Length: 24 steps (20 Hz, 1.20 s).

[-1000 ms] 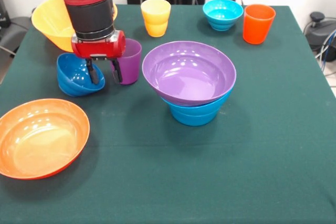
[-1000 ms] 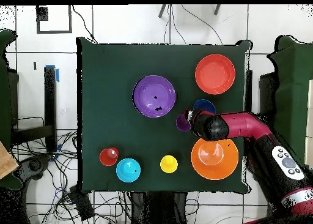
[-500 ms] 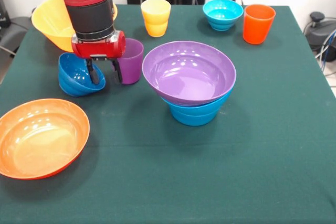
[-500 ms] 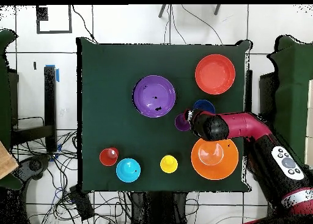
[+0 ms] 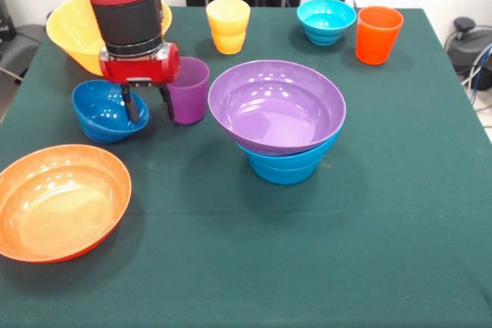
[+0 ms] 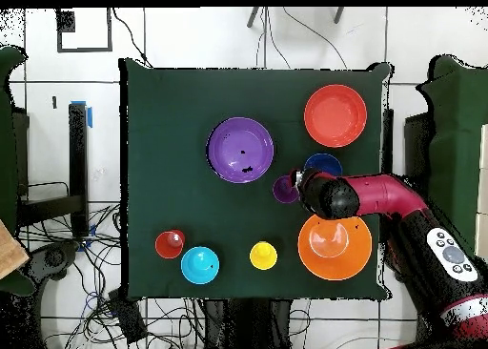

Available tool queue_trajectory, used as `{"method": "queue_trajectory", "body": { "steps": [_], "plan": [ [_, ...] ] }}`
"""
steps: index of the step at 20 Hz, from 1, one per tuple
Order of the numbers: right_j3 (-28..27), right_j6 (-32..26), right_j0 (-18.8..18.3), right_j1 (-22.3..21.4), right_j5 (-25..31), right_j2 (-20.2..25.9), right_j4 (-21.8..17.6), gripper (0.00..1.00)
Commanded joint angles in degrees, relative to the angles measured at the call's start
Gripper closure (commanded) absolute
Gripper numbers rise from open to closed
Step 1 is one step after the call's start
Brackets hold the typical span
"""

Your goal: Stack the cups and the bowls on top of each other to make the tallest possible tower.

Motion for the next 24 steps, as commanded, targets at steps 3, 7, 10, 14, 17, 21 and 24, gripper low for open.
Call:
{"method": "queue_trajectory", "body": {
  "steps": [3,7,10,14,17,21,24],
  "plan": [
    [-6.5,-13.5,0.9,-0.6,2.7,-1.1,-3.5,0.0],
    [-7.1,-14.0,1.0,-0.4,2.7,-1.0,-3.7,0.0],
    [-7.3,-13.5,1.2,-0.1,2.2,-1.3,-4.1,0.0],
    [-8.1,-12.7,1.8,1.1,1.1,-2.2,-5.3,0.0],
    [-8.6,-11.7,2.5,1.6,1.3,-3.5,-6.0,0.0],
    [-9.0,-10.7,3.2,2.5,1.4,-4.9,-6.5,0.0],
    [-9.2,-10.6,3.5,3.0,1.9,-5.3,-6.1,0.0]
  ]
}}
